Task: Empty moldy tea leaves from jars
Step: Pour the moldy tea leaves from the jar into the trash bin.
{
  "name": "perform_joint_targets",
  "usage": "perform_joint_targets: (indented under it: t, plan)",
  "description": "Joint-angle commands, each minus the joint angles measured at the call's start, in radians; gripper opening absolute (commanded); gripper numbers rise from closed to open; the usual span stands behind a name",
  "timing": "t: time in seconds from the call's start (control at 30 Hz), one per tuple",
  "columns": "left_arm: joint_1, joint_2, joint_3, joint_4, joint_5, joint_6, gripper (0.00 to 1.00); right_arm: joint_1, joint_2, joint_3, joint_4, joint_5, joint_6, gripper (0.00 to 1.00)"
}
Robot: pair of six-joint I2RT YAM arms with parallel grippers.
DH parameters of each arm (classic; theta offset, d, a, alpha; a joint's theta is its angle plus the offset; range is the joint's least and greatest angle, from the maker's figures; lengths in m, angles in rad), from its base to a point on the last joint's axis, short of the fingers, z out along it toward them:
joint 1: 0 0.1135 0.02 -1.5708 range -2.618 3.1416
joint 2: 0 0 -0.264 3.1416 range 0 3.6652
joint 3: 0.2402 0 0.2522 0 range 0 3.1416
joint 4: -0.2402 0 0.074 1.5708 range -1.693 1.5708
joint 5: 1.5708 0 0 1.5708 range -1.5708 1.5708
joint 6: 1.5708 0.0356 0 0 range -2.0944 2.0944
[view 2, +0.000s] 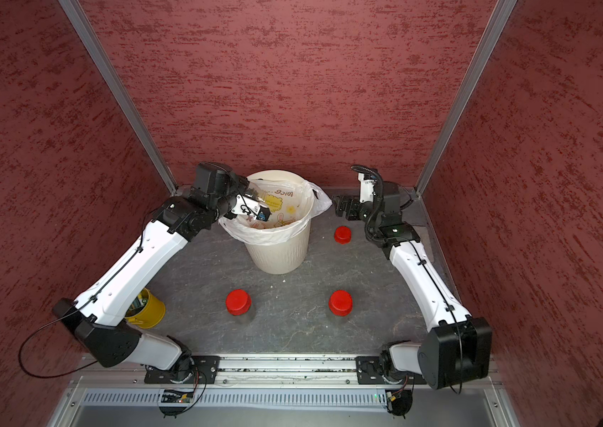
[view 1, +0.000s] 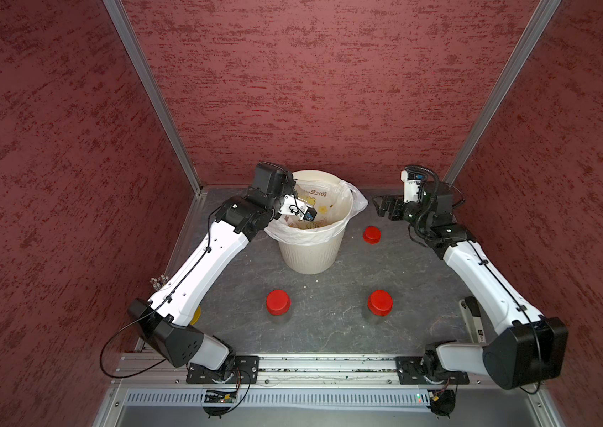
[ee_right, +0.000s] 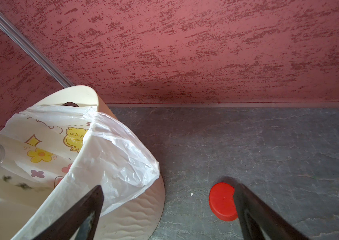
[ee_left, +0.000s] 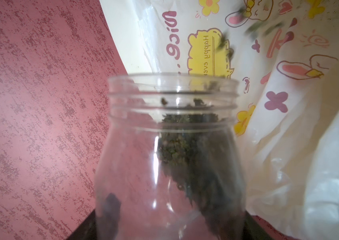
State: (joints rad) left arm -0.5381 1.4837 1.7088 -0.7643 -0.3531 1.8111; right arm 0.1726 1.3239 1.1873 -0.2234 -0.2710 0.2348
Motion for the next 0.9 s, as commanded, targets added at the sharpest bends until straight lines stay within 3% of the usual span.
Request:
perform_joint_targets:
  t: [0.0,0.2,0.43,0.7,0.87]
  plan:
    - [-0.014,0.008,0.038,0.005,-0.028,0.033,0.66,-0.007,-0.014,0.028,0.001,-0.016,0.0,0.99]
    - [-0.006,-0.002,-0.036,-0.003,-0.026,0.004,0.66,-0.007,-0.02,0.014,0.004,-0.022,0.003,0.99]
    - [-0.033,0.062,0.133,-0.051,-0.029,0.024,0.66,-0.008,-0.021,0.024,0.001,-0.024,0.003,0.99]
    - [-0.042,0.052,0.054,-0.08,-0.035,-0.022,0.66,-0.007,-0.034,0.019,-0.008,-0.014,-0.009,0.99]
    - [-0.055,0.077,0.141,-0.1,-0.04,-0.006,0.66,-0.007,-0.03,0.026,-0.005,-0.017,-0.008,0.99]
